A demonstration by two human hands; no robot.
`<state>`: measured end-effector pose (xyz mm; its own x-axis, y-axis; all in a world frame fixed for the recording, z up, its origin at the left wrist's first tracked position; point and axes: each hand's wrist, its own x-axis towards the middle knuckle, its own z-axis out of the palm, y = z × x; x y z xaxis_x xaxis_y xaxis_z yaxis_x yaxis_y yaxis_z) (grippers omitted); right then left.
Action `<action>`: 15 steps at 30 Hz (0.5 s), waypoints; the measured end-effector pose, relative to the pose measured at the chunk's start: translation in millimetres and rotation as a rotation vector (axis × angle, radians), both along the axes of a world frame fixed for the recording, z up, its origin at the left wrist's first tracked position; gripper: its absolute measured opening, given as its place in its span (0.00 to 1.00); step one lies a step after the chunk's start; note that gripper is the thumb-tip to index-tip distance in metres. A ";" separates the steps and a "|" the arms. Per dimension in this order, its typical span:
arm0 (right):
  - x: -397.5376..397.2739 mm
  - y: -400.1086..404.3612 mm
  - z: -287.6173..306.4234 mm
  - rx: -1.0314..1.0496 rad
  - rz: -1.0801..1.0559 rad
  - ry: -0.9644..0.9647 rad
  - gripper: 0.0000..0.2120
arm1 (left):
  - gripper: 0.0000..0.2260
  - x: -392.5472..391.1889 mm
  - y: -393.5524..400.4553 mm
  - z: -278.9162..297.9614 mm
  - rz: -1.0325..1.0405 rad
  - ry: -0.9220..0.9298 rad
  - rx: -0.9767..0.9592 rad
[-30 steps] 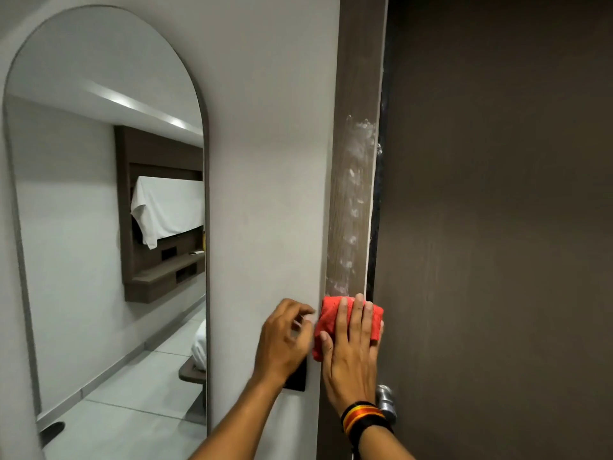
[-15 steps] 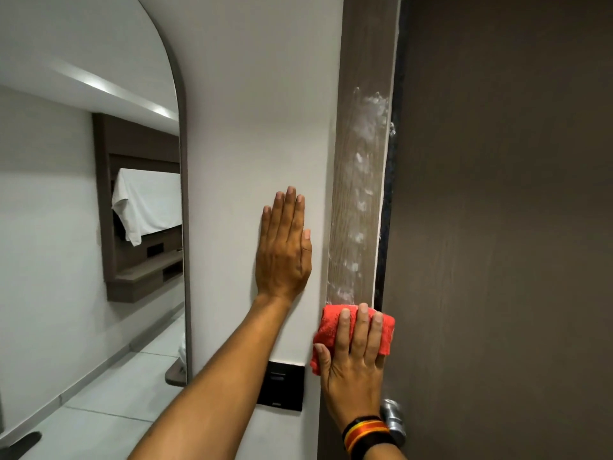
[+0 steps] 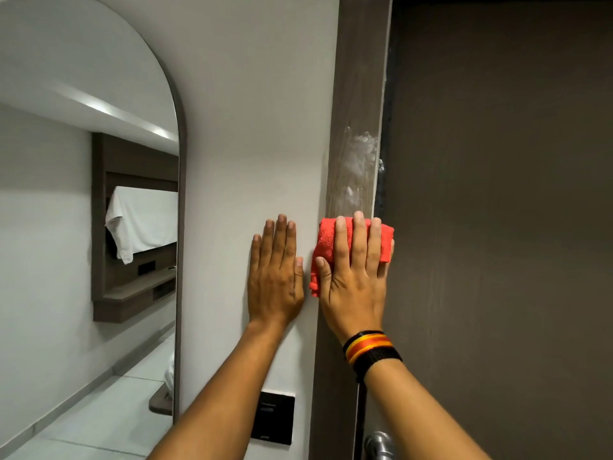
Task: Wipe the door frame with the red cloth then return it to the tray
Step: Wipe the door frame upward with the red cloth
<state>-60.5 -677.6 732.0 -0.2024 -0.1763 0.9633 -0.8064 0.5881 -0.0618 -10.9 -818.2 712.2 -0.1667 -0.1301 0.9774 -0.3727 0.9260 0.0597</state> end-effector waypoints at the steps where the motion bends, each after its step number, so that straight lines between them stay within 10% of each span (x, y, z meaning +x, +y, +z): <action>1: 0.3 0.2 -11.6 -0.005 -0.001 -0.011 0.32 | 0.28 0.1 0.3 -0.2 0.006 -0.001 0.002; 8: 7.2 4.8 -128.5 0.059 0.005 -0.087 0.35 | 0.28 1.7 0.7 -1.2 -0.004 -0.010 0.020; 15: 1.3 -5.5 69.2 -0.067 0.013 0.031 0.30 | 0.28 -0.7 -1.1 -2.1 -0.003 -0.009 0.013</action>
<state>-59.2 -683.1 801.1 -0.1703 -0.1131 0.9789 -0.8160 0.5730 -0.0757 -11.5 -819.4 710.1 -0.1755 -0.1427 0.9741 -0.3707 0.9262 0.0689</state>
